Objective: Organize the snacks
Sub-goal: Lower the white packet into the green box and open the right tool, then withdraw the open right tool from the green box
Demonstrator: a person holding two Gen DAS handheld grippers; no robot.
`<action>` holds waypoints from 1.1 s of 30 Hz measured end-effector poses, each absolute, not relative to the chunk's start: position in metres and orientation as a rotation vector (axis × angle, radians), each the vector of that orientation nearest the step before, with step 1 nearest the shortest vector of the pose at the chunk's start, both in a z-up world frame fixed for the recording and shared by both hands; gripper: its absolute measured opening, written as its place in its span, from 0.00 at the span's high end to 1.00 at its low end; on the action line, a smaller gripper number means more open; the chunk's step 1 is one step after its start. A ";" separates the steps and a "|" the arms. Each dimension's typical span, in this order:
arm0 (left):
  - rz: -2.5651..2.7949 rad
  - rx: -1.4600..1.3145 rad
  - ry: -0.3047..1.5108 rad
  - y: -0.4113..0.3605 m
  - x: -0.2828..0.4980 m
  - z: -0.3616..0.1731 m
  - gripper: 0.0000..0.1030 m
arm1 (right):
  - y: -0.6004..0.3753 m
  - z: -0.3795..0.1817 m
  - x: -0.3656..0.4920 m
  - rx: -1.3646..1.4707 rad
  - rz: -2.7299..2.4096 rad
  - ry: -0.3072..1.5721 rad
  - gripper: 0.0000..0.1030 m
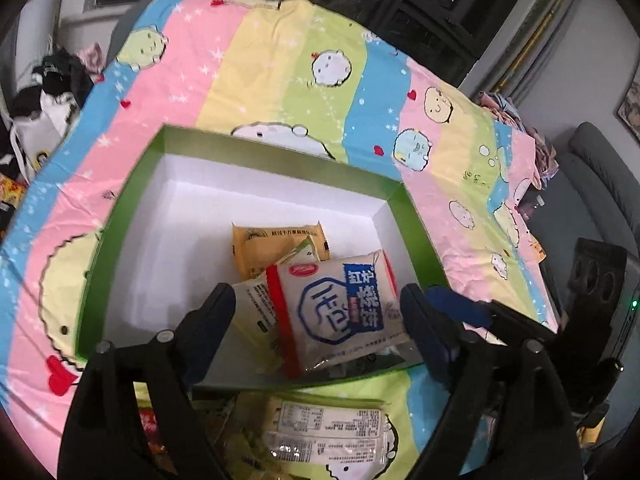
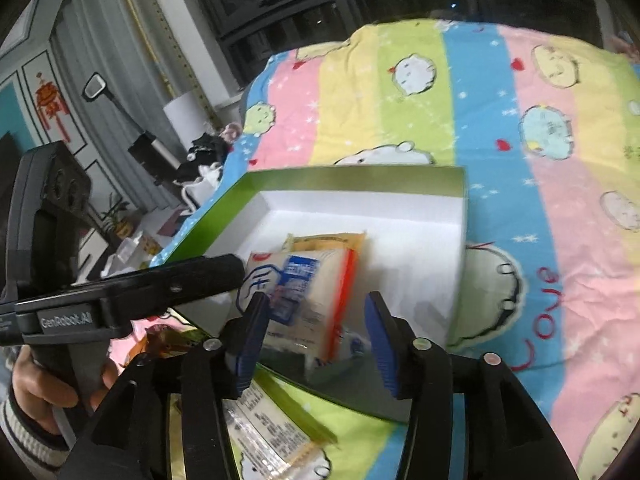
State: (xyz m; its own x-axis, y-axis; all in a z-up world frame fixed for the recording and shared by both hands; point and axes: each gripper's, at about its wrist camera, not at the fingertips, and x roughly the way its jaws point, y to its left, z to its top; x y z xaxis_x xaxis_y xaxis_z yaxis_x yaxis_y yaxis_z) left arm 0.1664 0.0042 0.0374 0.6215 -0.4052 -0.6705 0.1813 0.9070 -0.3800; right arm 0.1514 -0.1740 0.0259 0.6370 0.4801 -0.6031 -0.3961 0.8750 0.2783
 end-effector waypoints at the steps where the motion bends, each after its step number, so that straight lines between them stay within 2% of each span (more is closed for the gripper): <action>1: -0.332 -0.280 0.829 0.005 0.163 0.040 0.11 | -0.178 0.029 0.147 0.124 0.492 0.712 0.47; 5: -0.315 -0.250 0.795 0.007 0.149 0.052 0.02 | -0.191 0.040 0.127 0.123 0.467 0.670 0.38; 12: -0.267 -0.200 0.760 0.006 0.120 0.064 0.01 | -0.203 0.046 0.095 0.138 0.461 0.666 0.34; 15: -0.264 -0.201 0.758 0.005 0.107 0.065 0.01 | -0.204 0.045 0.078 0.137 0.459 0.671 0.25; 23: -0.276 -0.209 0.793 0.008 0.068 0.057 0.01 | -0.196 0.034 0.042 0.101 0.487 0.716 0.25; 33: -0.161 -0.293 0.807 0.069 0.023 0.038 0.01 | -0.181 0.020 0.023 0.083 0.517 0.760 0.25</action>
State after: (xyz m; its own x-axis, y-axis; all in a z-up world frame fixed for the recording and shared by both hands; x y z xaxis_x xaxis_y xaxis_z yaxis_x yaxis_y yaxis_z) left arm 0.0229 0.0689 0.0380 0.6824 -0.2525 -0.6860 0.0304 0.9474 -0.3185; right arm 0.0233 -0.1814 0.0197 0.6068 0.4759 -0.6366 -0.4174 0.8724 0.2543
